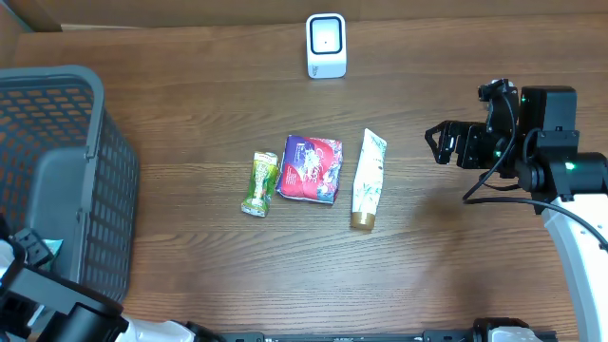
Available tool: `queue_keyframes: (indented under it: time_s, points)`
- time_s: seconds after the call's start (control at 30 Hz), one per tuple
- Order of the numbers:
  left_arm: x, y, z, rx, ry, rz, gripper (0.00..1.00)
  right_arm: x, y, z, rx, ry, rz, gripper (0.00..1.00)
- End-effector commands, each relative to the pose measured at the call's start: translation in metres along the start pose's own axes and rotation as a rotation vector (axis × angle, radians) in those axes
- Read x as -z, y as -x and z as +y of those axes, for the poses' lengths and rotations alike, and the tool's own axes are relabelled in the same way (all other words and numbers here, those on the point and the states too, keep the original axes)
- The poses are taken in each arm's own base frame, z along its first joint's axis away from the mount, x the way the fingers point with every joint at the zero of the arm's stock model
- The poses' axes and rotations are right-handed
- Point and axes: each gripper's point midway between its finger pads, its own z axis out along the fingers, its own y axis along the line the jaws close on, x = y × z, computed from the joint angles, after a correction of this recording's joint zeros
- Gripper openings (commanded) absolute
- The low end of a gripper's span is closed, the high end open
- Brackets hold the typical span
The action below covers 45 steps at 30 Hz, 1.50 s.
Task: Scan the item barcode
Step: 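Reach into the basket and grasp the mint-green packet with the left gripper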
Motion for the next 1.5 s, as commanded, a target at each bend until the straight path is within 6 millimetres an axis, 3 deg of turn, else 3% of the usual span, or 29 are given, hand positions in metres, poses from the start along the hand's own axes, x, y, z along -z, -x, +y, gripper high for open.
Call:
queue_keyframes:
  time_s: [0.0, 0.1, 0.43, 0.63, 0.87, 1.0, 1.13, 1.3, 1.47]
  points:
    - [-0.002, 0.007, -0.033, -0.102, -0.073, -0.019, 0.61, 0.006, 0.010, 0.006, 0.012, 0.011, -0.030, 1.00]
    - [0.000, 0.008, -0.037, -0.166, -0.037, -0.007, 0.64, 0.006, 0.010, 0.006, 0.012, 0.011, -0.031, 1.00]
    - [-0.001, -0.010, -0.006, -0.147, 0.083, 0.078, 0.88, 0.006, 0.010, 0.006, 0.012, 0.011, -0.030, 1.00]
    - [-0.005, -0.014, -0.001, -0.132, 0.081, 0.091, 0.90, 0.006, 0.010, 0.006, 0.012, 0.011, -0.030, 1.00]
    - [-0.032, -0.029, -0.015, -0.142, 0.012, 0.164, 0.89, 0.006, 0.010, 0.006, 0.012, 0.011, -0.030, 1.00]
    - [-0.035, -0.023, -0.024, -0.153, 0.002, 0.152, 0.79, 0.006, 0.010, 0.006, 0.012, 0.011, -0.030, 1.00]
    - [-0.034, -0.017, -0.030, -0.168, 0.002, 0.134, 0.59, 0.006, 0.010, 0.006, 0.012, 0.011, -0.030, 1.00]
    - [-0.033, -0.007, -0.050, -0.187, -0.064, 0.089, 0.42, 0.006, 0.010, 0.006, 0.012, 0.011, -0.030, 1.00]
    - [-0.030, 0.001, -0.078, -0.206, -0.175, 0.043, 0.10, 0.006, 0.010, 0.006, 0.012, 0.011, -0.030, 1.00]
